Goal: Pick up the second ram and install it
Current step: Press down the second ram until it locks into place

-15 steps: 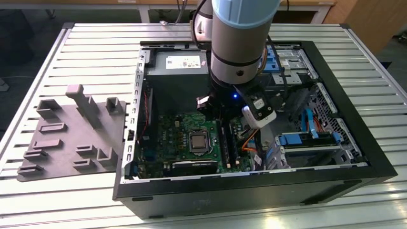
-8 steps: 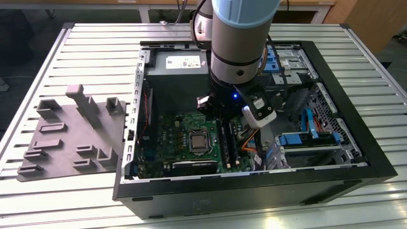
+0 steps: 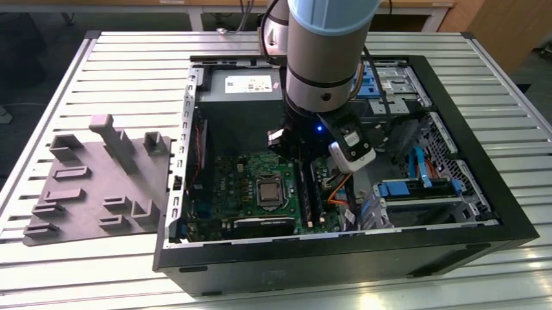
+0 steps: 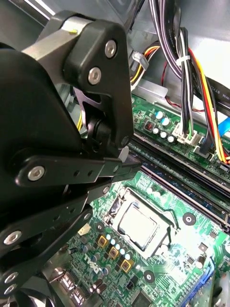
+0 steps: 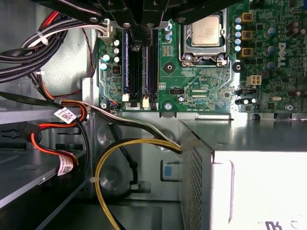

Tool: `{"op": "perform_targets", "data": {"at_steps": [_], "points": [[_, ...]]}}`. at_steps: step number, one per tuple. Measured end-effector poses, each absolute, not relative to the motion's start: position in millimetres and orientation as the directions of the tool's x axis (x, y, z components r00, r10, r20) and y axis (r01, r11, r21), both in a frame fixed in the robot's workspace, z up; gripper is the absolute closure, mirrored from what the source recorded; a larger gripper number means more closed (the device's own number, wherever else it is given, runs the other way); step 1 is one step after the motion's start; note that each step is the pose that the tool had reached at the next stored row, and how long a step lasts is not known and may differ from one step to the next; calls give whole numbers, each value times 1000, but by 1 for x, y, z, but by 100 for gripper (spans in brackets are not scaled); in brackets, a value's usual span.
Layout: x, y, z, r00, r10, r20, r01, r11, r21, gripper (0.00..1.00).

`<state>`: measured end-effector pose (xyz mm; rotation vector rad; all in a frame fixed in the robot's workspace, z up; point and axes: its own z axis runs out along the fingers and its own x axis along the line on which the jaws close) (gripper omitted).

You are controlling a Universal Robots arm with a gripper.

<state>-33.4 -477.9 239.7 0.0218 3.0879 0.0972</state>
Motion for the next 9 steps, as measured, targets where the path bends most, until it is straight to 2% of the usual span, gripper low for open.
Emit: {"op": "perform_targets", "data": {"at_steps": [9], "points": [[-33,-478,240,-999,16,-52,12,998,63,89]]}}
